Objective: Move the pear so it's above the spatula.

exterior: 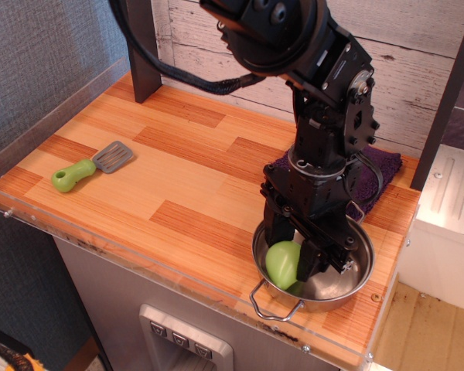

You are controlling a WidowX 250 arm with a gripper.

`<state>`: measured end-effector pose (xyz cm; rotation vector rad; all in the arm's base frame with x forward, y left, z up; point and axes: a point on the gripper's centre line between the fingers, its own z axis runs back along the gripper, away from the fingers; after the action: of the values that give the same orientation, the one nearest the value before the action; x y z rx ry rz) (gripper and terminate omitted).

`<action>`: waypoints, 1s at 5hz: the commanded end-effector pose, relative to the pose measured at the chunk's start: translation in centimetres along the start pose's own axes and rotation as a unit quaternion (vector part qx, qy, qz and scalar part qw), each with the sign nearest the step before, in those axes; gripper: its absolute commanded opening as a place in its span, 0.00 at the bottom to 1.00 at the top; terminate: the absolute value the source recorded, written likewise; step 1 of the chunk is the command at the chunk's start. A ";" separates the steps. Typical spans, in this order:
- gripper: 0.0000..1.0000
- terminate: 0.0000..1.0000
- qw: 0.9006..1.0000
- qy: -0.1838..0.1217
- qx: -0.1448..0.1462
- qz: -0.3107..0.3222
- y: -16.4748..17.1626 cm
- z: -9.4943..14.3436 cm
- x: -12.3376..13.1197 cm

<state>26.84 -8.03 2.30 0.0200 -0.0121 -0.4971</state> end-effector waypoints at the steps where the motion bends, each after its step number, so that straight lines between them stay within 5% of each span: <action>1: 0.00 0.00 0.999 -0.047 -0.007 0.014 1.4 3.2 1.0; 3: 0.00 0.00 0.987 -0.125 -0.002 0.103 9.2 9.7 2.8; 5: 0.00 0.00 0.980 -0.095 0.029 0.171 17.8 7.9 3.4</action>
<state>38.68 5.17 8.52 0.0113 -0.1627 -0.1490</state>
